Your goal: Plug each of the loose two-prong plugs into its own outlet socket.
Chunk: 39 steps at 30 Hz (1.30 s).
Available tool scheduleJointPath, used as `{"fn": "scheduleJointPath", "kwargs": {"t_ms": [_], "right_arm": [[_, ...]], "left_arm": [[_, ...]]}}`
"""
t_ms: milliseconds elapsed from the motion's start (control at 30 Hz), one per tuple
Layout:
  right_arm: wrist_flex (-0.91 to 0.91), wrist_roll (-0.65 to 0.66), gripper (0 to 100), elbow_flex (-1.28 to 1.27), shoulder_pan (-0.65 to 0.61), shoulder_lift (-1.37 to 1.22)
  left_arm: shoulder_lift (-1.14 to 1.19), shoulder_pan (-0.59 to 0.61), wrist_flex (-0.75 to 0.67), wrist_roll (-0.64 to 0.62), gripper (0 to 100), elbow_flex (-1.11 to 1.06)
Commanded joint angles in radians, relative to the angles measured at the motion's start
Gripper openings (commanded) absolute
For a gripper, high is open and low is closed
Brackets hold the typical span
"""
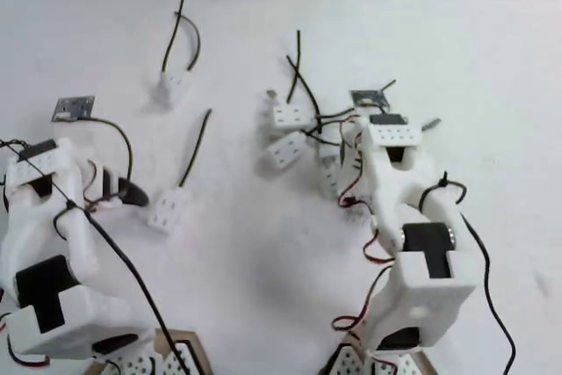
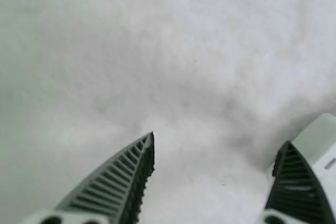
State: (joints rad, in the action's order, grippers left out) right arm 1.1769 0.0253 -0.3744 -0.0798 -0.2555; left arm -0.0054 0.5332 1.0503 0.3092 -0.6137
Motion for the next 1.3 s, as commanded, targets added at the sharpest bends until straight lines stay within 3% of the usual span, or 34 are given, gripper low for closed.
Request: {"fn": "scheduleJointPath", "kwargs": {"t_ms": [0, 233, 667, 833, 1267], "right_arm": [[-0.007, -0.006, 6.2, 0.008, -0.022, -0.002], [0.008, 0.005, 1.8, 0.006, -0.013, 0.015], [0.183, 0.301, 2.4, -0.057, 0.024, 0.26], [0.188, 0.313, 13.5, -0.118, 0.027, 0.274], [0.305, 0.315, 11.5, -0.126, -0.036, 0.274]], "left_arm": [[-0.038, 0.005, -0.009, -0.002, 35, 0.0], [-0.038, 0.005, -0.009, -0.002, 35, 0.0], [-0.038, 0.005, -0.009, -0.002, 35, 0.0], [-0.038, 0.005, -0.009, -0.002, 35, 0.0], [-0.038, 0.005, -0.009, -0.002, 35, 0.0]]}}
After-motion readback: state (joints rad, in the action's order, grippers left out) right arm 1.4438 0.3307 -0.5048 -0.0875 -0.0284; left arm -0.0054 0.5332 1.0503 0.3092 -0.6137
